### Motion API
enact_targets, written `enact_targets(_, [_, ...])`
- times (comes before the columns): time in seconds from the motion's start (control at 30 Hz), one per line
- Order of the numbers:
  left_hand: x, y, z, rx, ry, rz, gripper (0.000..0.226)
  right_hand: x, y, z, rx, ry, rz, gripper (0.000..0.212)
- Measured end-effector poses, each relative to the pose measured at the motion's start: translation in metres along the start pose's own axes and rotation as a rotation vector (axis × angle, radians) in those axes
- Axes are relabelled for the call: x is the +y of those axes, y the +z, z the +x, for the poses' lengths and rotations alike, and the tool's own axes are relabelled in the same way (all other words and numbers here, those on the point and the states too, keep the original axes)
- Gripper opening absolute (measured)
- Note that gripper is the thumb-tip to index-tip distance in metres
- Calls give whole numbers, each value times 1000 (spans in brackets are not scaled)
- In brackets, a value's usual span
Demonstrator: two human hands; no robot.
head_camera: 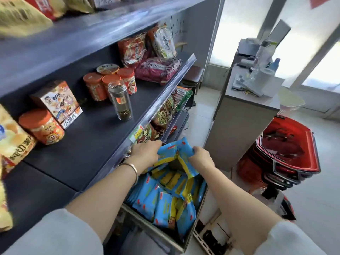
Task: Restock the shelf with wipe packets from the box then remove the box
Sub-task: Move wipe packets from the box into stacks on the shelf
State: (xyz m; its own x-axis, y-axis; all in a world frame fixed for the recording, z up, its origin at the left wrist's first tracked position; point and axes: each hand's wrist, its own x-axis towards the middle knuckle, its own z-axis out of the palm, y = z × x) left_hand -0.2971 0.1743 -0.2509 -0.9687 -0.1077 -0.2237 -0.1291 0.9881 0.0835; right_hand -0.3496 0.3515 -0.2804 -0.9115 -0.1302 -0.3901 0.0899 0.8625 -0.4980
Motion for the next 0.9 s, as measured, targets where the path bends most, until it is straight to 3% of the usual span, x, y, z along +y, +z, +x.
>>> enact_targets(0.13, [4,-27,-38,81,-82,-18,16,-3,-24,-20,46,-139,13,31])
enact_targets(0.37, [15,-79,-129,223,-261,-2,16,-23,-58,-76,102,-403,128,35])
enact_targets(0.6, [2,-113,-232,476,-428,-2,22,-77,-58,-143,5,-677,396,26])
enact_targets(0.77, [-22,-140,-311,719,-596,42,30,-129,-43,-201,-77,-818,660,33])
enact_targets(0.9, [-44,-158,-391,865,-714,128,34,-181,-26,-259,-165,-955,724,31])
